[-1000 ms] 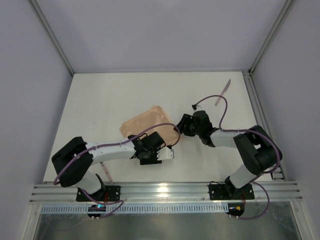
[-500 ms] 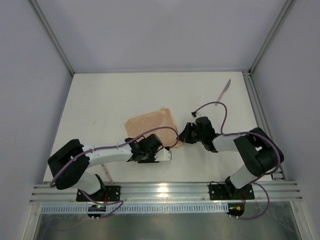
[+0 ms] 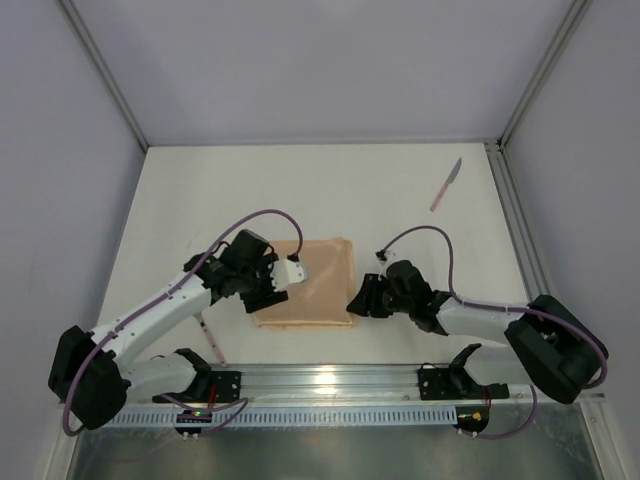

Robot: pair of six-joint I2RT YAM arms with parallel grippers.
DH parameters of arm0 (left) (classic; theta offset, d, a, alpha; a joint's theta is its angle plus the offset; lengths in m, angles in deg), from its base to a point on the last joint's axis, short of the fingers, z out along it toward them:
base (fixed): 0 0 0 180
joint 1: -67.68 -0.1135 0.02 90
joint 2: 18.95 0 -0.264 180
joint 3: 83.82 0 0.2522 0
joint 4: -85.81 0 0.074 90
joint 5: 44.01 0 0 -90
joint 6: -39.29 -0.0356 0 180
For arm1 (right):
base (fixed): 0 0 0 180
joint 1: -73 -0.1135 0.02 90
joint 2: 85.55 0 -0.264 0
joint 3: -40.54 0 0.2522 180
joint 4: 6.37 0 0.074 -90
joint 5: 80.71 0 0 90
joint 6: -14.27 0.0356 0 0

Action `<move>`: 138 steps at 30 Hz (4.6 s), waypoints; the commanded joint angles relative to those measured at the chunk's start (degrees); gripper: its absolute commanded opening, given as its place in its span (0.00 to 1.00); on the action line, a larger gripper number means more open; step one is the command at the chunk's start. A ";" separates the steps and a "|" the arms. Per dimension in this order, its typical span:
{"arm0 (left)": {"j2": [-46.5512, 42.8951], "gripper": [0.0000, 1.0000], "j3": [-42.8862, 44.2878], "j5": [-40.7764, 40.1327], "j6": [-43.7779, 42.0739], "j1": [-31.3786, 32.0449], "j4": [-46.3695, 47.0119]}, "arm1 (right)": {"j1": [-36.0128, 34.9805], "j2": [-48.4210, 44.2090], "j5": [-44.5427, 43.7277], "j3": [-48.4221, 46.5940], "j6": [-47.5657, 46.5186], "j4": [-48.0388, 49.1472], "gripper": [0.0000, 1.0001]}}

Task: Fold the napkin into a case and place the utensils inside
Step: Rotate the lower triangle-folded napkin at the center of the board, then smooth out the lower triangle-folded napkin at the center of the board.

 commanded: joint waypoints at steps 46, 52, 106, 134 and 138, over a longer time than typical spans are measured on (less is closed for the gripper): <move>37.84 0.72 14.00 -31.01 -3.71 -19.71 45.48 | 15.30 10.99 5.22 -27.30 -26.98 -26.00 0.80; 43.08 0.80 24.16 -19.00 -6.87 -22.44 41.73 | 16.27 3.42 4.43 -25.18 -24.95 -25.29 0.83; 16.34 0.72 -5.73 -3.44 -0.81 1.38 21.60 | 14.07 8.17 13.04 -15.60 -19.15 -19.40 0.28; 24.33 0.41 5.35 -4.47 4.11 5.77 21.94 | 12.93 -3.53 10.67 -3.12 -13.70 -11.77 0.43; 23.63 0.38 4.65 -4.38 4.02 5.77 21.06 | 12.93 -1.42 9.36 -3.21 -13.44 -9.83 0.43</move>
